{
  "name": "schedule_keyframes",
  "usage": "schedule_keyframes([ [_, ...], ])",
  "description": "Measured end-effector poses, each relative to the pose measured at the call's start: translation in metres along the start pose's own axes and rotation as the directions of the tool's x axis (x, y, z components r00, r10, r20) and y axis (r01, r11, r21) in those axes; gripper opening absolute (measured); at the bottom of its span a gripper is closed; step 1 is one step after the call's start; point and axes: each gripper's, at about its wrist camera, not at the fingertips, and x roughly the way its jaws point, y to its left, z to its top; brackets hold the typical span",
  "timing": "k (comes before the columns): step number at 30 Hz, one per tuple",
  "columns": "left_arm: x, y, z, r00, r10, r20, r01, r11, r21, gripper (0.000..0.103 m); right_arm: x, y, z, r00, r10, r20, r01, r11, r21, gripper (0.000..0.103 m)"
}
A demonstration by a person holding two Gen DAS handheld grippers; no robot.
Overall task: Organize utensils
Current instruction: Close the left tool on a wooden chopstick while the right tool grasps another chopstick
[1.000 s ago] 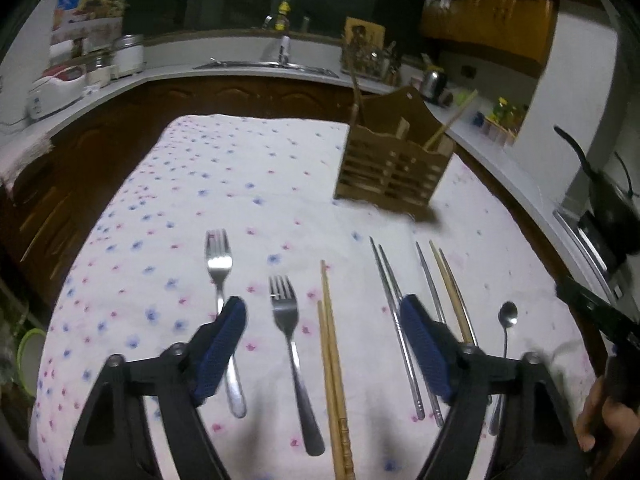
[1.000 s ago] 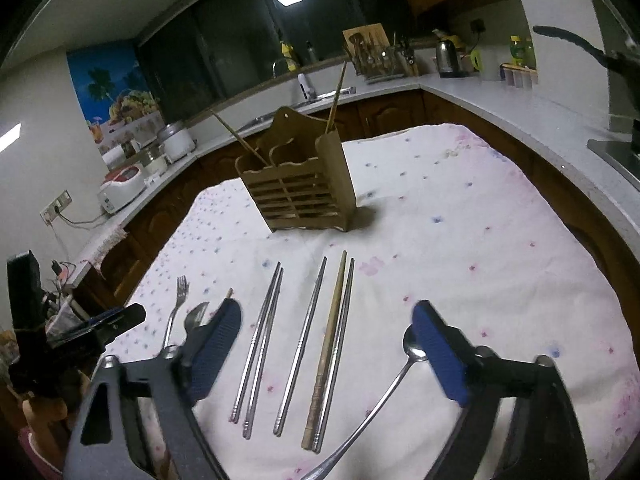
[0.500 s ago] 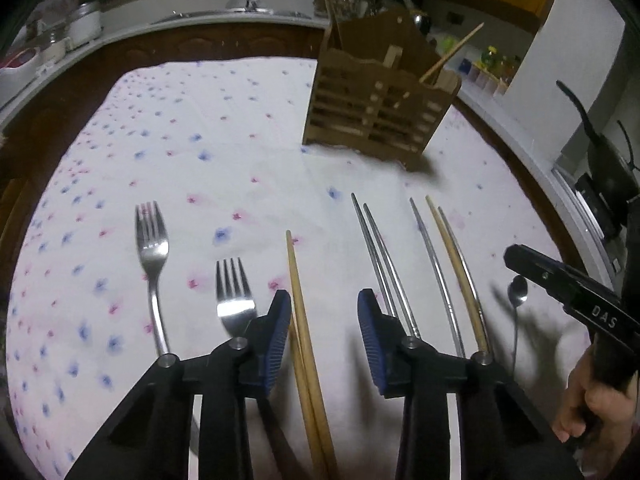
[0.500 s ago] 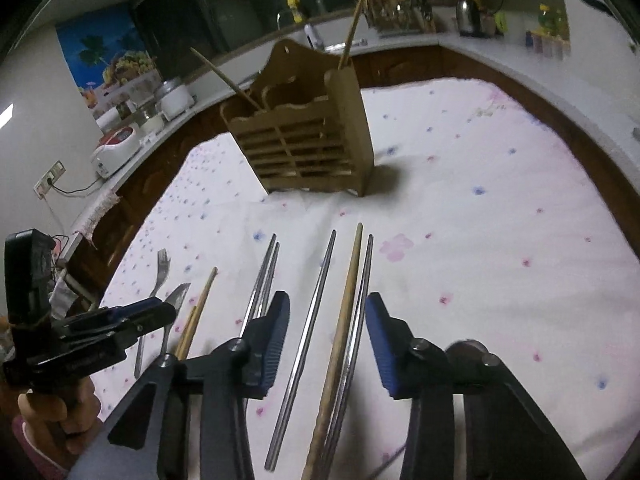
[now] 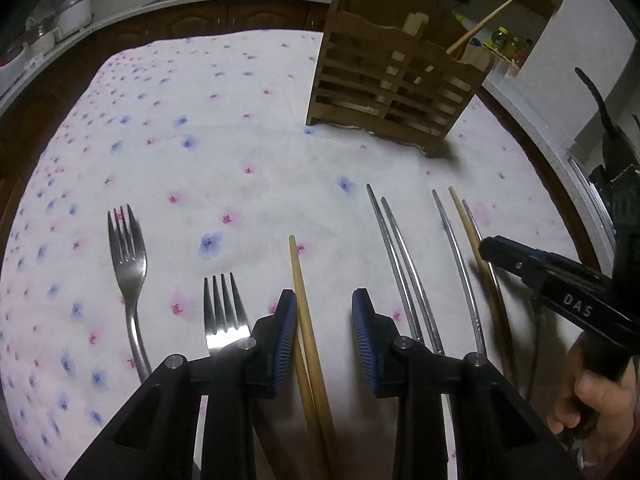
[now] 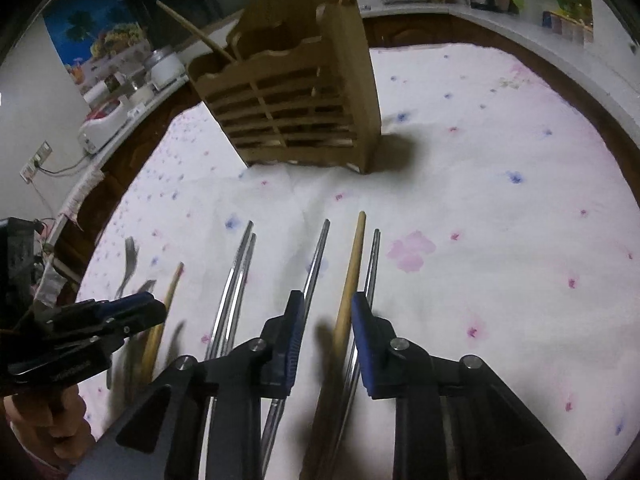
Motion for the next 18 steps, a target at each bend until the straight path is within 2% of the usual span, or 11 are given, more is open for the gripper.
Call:
schedule_keyframes([
  [5, 0.016, 0.002, 0.003, 0.999, 0.007, -0.037, -0.006, 1.000, 0.003, 0.028, 0.014, 0.000, 0.003, 0.999, -0.011, -0.039, 0.011, 1.000, -0.003, 0.020],
  [9, 0.022, 0.000, 0.006, 0.999, 0.009, -0.050, -0.008, 1.000, 0.024, 0.026, 0.018, -0.002, 0.007, 0.999, -0.013, -0.038, 0.013, 1.000, -0.004, 0.017],
  [11, 0.025, -0.003, 0.010, 0.998, 0.021, -0.058, -0.018, 0.999, 0.046, 0.022, 0.019, -0.002, 0.009, 0.999, -0.012, -0.040, 0.012, 1.000, -0.002, 0.017],
  [15, 0.032, -0.004, 0.016, 0.997, 0.036, -0.070, -0.031, 0.997, 0.073, 0.007, 0.022, -0.001, 0.011, 0.999, -0.019, -0.044, 0.018, 1.000, -0.014, 0.017],
  [18, 0.034, -0.004, 0.019, 0.997, 0.029, -0.073, -0.023, 0.997, 0.080, 0.006, 0.024, 0.003, 0.011, 0.998, -0.035, -0.042, 0.034, 0.999, -0.040, 0.017],
])
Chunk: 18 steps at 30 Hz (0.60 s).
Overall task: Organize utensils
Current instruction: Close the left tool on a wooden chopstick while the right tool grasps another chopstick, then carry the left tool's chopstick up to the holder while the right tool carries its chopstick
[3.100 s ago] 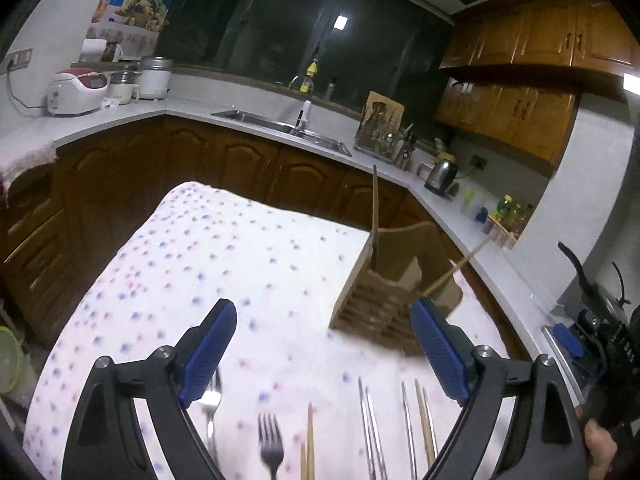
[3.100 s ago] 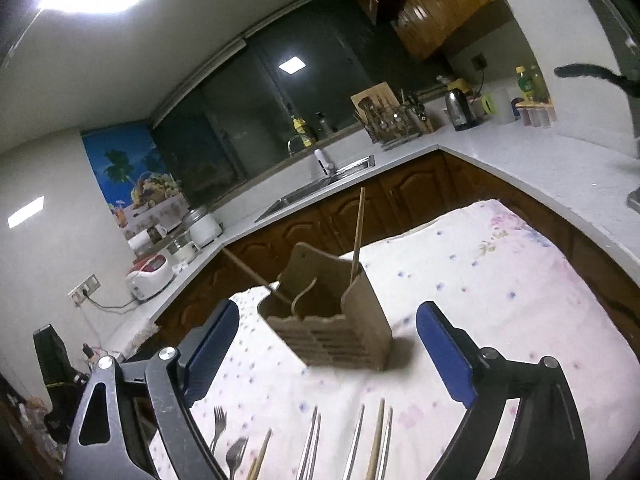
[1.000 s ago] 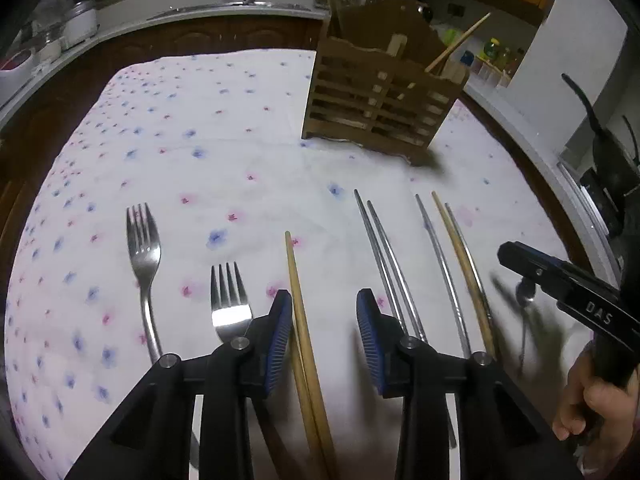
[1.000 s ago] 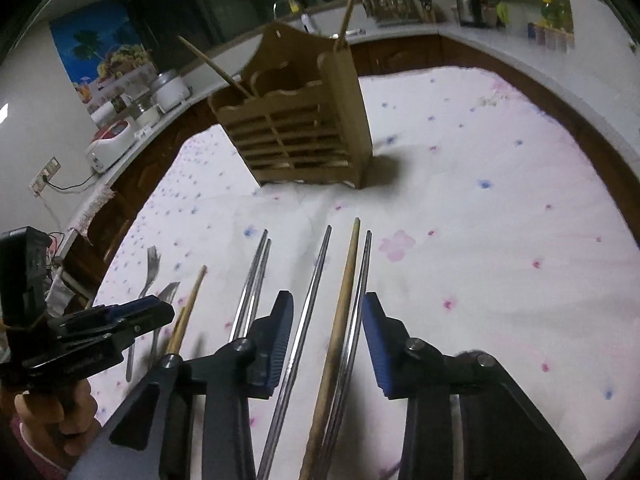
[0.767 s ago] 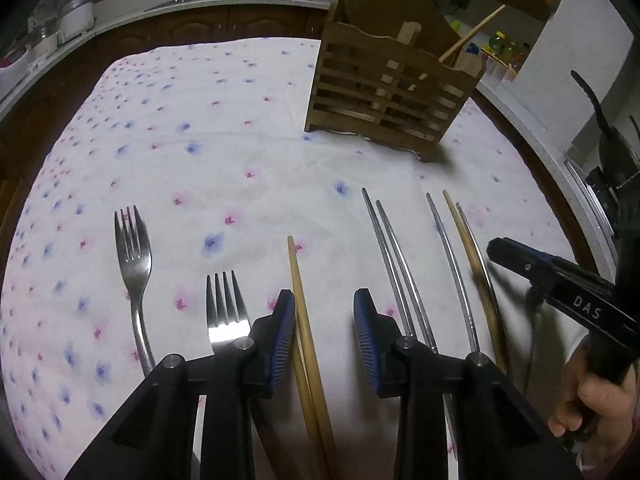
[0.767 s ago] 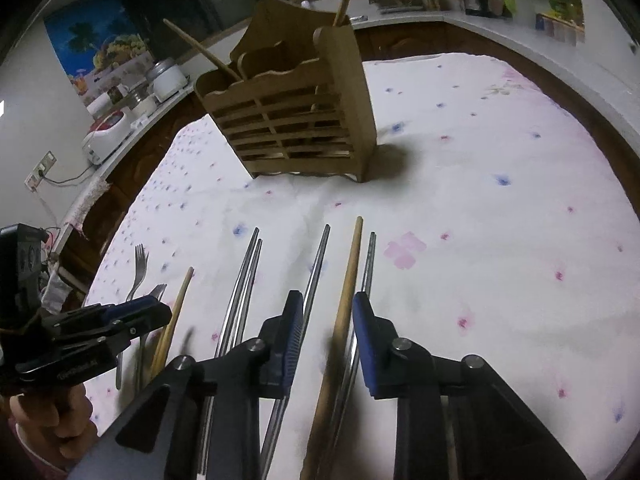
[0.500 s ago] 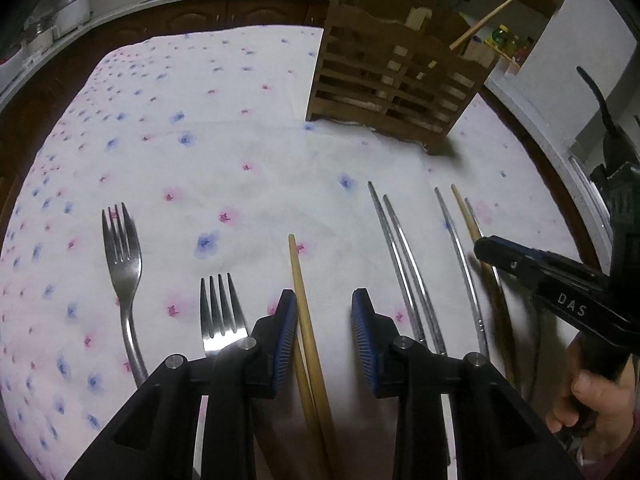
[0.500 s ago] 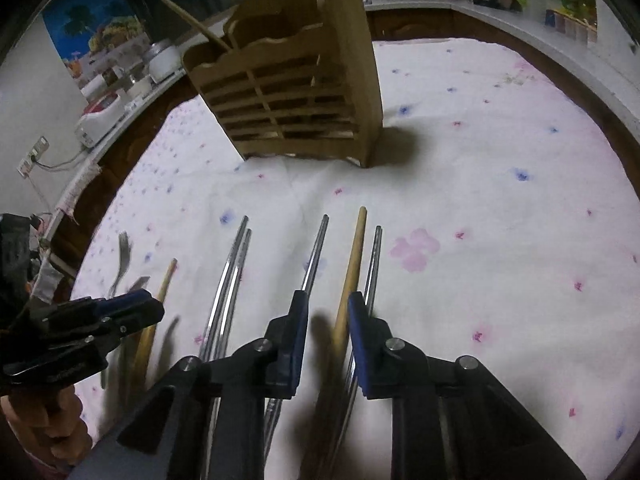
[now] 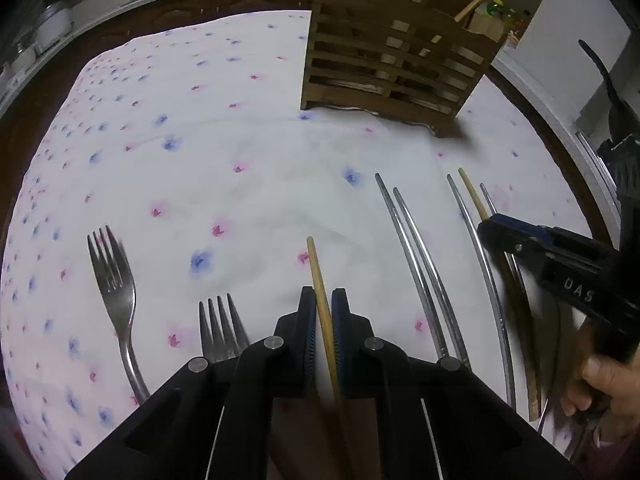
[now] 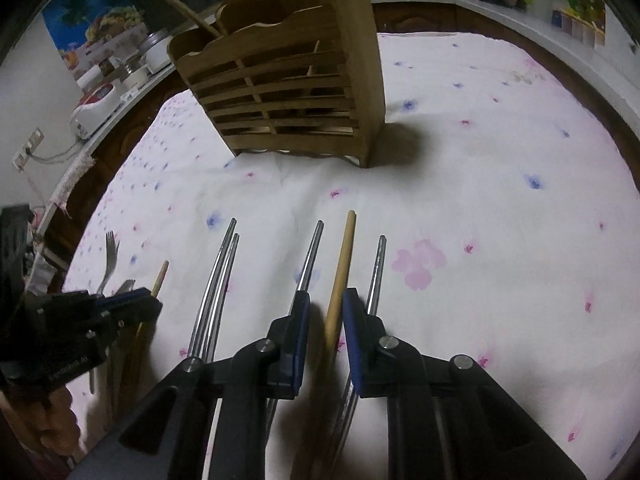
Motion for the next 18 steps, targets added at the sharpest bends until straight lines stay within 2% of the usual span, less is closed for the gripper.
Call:
schedule_keyframes([
  [2, 0.001, -0.004, -0.001, 1.000, 0.022, 0.011, -0.022, 0.999, 0.025, 0.006, 0.000, 0.002, -0.001, 1.000, -0.017, 0.006, 0.017, 1.000, -0.016, 0.011],
  [5, 0.000, -0.008, -0.002, 0.999, 0.042, 0.021, -0.043, 0.999, 0.033, 0.005, 0.000, 0.000, -0.001, 1.000, -0.019, 0.015, 0.019, 1.000, -0.009, 0.009],
  [9, -0.007, -0.004, -0.003, 1.000, -0.001, 0.025, 0.001, 1.000, -0.014, 0.003, -0.006, -0.003, -0.002, 1.000, 0.015, 0.024, -0.016, 0.999, 0.028, 0.008],
  [14, -0.039, -0.003, -0.009, 0.994, -0.040, 0.100, 0.044, 0.998, -0.035, 0.003, -0.035, -0.003, -0.001, 0.996, 0.042, 0.083, -0.046, 0.998, 0.038, 0.007],
  [18, -0.071, -0.003, -0.014, 0.982, -0.089, 0.167, 0.100, 0.993, -0.056, 0.003, -0.065, 0.000, -0.003, 0.988, 0.067, 0.137, -0.073, 0.997, 0.037, 0.007],
])
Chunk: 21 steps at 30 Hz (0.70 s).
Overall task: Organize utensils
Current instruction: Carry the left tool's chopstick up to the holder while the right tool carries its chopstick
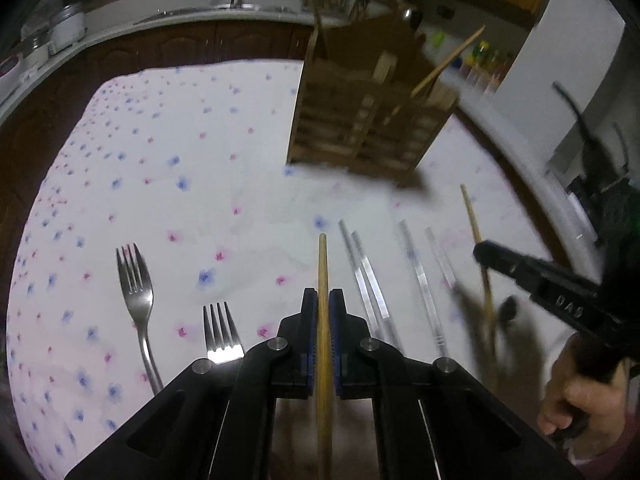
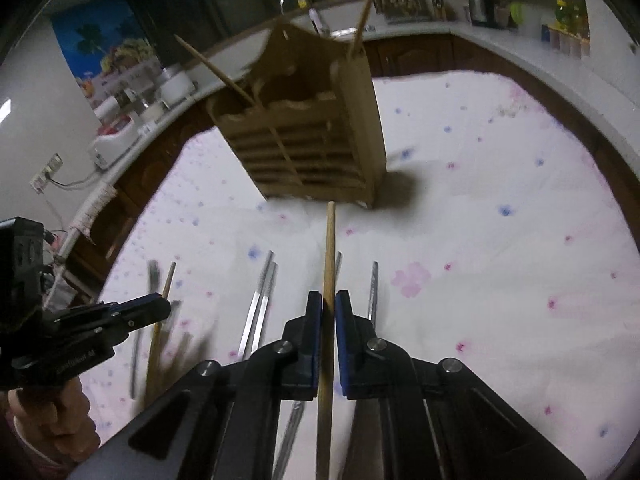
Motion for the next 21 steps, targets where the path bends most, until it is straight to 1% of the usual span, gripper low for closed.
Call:
schedule_keyframes([
  [3, -0.027, -0.001, -0.003, 0.998, -0.024, 0.050, 0.024, 1.000, -0.004, 0.003, -0.019, 0.008, 0.000, 0.999, 0.007, 0.035, -0.006, 1.000, -0.014, 0.007],
  [6, -0.058, -0.001, -0.010, 0.993, -0.047, 0.107, 0.048, 0.999, -0.005, 0.003, -0.037, 0.013, -0.001, 0.998, 0.017, 0.068, -0.015, 1.000, -0.022, 0.007],
  [9, -0.083, 0.002, -0.018, 0.987, -0.063, 0.149, 0.064, 0.998, -0.005, 0.003, -0.058, 0.020, -0.002, 0.994, 0.028, 0.109, -0.025, 0.999, -0.031, 0.007],
  [11, -0.100, 0.004, -0.025, 0.983, -0.070, 0.172, 0.072, 0.997, -0.008, 0.003, -0.070, 0.024, -0.003, 0.991, 0.023, 0.135, -0.017, 0.999, -0.039, 0.007],
  [15, -0.124, 0.007, -0.036, 0.973, -0.082, 0.218, 0.086, 0.996, -0.010, 0.003, -0.094, 0.028, -0.003, 0.981, 0.021, 0.193, -0.013, 0.999, -0.046, 0.007],
  [17, -0.132, 0.009, -0.039, 0.967, -0.084, 0.240, 0.090, 0.996, -0.017, 0.003, -0.104, 0.030, -0.004, 0.976, 0.009, 0.217, 0.003, 0.999, -0.054, 0.007],
  [21, -0.149, 0.013, -0.048, 0.951, -0.087, 0.297, 0.103, 0.994, -0.038, 0.003, -0.118, 0.031, -0.004, 0.968, 0.007, 0.252, 0.009, 0.998, -0.060, 0.007],
])
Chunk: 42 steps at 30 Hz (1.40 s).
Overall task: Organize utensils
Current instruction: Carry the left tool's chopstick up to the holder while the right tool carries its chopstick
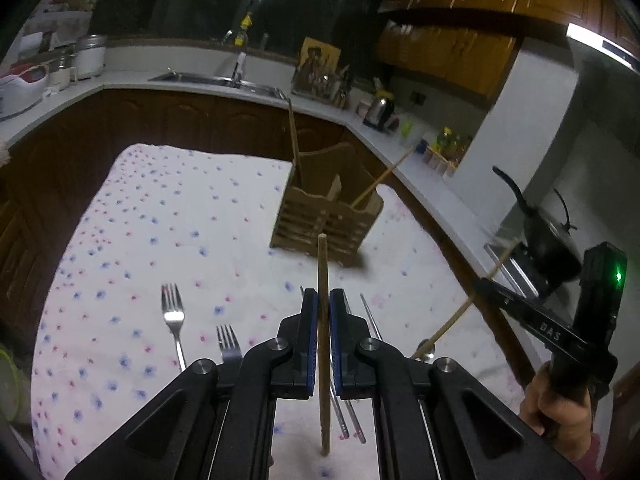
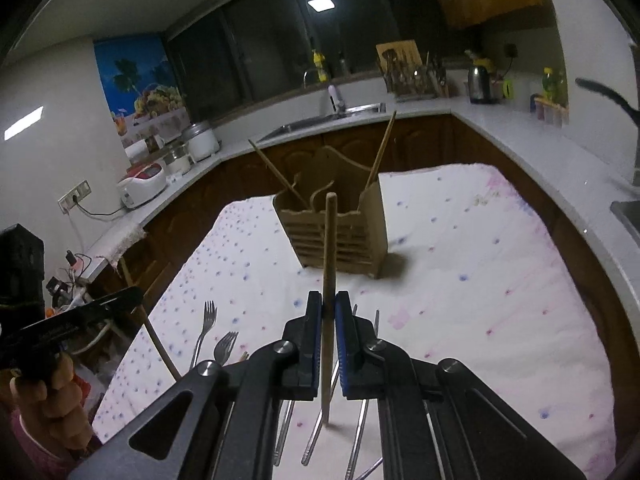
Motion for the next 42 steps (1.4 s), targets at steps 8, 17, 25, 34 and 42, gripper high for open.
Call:
schedule_keyframes([
  [8, -0.026, 0.003, -0.006, 0.994, 0.003, 0.111, -0.001, 1.000, -0.019, 0.003, -0.012, -0.001, 0.002, 0.999, -0.004, 0.032, 0.003, 1.000, 0.010, 0.007],
  [17, -0.032, 0.006, -0.004, 0.986, 0.003, 0.167, 0.003, 0.999, -0.036, 0.003, -0.023, 0.001, 0.013, 0.997, 0.008, 0.076, -0.009, 1.000, 0.005, 0.007],
  [25, -0.028, 0.009, 0.008, 0.977, 0.000, 0.215, 0.006, 1.000, -0.030, 0.003, -0.025, -0.001, 0.028, 0.992, 0.017, 0.122, -0.018, 1.000, 0.010, 0.007],
  [34, -0.015, 0.013, 0.035, 0.958, -0.002, 0.288, 0.010, 1.000, -0.027, 0.003, -0.021, -0.005, 0.063, 0.980, 0.016, 0.197, -0.019, 1.000, 0.012, 0.007],
  [42, 0.018, 0.017, 0.073, 0.932, 0.006, 0.363, 0.004, 1.000, -0.026, 0.003, -0.006, -0.016, 0.110, 0.958, 0.011, 0.287, -0.022, 0.999, 0.034, 0.007],
])
